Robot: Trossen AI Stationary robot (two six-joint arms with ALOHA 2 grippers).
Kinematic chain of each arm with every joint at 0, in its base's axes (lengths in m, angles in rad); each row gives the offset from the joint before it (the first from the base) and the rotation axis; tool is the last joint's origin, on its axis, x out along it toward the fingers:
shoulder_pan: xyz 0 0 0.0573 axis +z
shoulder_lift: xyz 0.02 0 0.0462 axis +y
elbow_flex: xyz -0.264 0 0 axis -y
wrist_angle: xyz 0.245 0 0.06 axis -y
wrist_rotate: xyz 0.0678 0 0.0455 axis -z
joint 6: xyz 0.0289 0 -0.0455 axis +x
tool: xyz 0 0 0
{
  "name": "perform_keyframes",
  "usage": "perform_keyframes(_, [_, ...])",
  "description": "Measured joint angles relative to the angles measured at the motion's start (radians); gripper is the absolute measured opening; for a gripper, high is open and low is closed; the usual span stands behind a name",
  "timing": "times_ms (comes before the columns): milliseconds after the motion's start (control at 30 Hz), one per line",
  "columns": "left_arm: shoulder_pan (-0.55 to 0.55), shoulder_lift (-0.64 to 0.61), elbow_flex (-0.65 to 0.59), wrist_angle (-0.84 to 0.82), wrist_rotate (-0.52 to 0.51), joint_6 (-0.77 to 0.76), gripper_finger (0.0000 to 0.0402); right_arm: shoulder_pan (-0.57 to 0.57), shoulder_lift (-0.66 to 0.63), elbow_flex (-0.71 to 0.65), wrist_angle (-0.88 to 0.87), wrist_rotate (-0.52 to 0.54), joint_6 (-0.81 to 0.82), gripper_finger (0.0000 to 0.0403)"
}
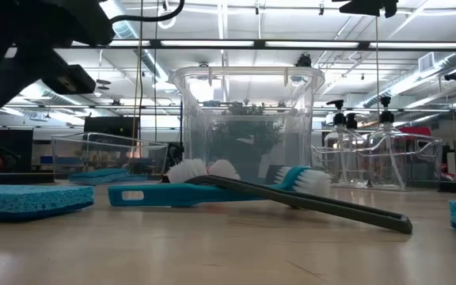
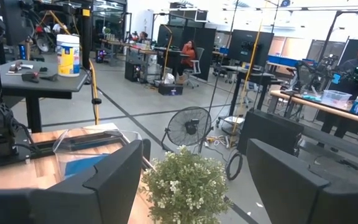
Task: Pick & Place Kitchen Sink Supplies
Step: Put the blue sponge in the left transparent bin
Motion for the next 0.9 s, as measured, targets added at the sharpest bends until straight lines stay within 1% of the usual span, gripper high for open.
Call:
perform_keyframes(133, [-0.024, 0.0, -0.031, 0.085, -0.023, -0.042, 0.0084, 0.0, 0.0, 0.0, 0.0, 0.0, 0.0, 0.0292])
perform_keyframes(233, [-0.038, 0.0, -0.042, 0.137, -0.027, -0.065, 0.0096, 0.0, 0.0, 0.0, 0.0, 0.0, 0.0, 0.0292])
perform_keyframes(333, [-0.05, 0.0, -0.047, 0.154, -0.038, -0.067, 0.0125, 0.0, 0.0, 0.0, 0.0, 0.0, 0.023, 0.0292])
perform_keyframes(533, [-0.074, 0.0, -0.047, 0.237, -0.12, -0.092, 0.02, 0.0, 0.0, 0.0, -0.02, -0.002, 0.046, 0.0292])
perform_keyframes(633, [-0.081, 0.002, -0.047, 0.285, -0.134, -0.095, 0.0224, 0.0, 0.0, 0.0, -0.021, -0.002, 0.045, 0.0292])
perform_keyframes(733, [-0.088, 0.017, -0.046, 0.315, -0.139, -0.096, 0.0235, 0.0, 0.0, 0.0, -0.021, -0.002, 0.044, 0.0292])
perform_keyframes(900, [-0.091, 0.069, -0.046, 0.335, -0.154, -0.094, 0.0238, 0.0, 0.0, 0.0, -0.028, -0.002, 0.042, 0.0292])
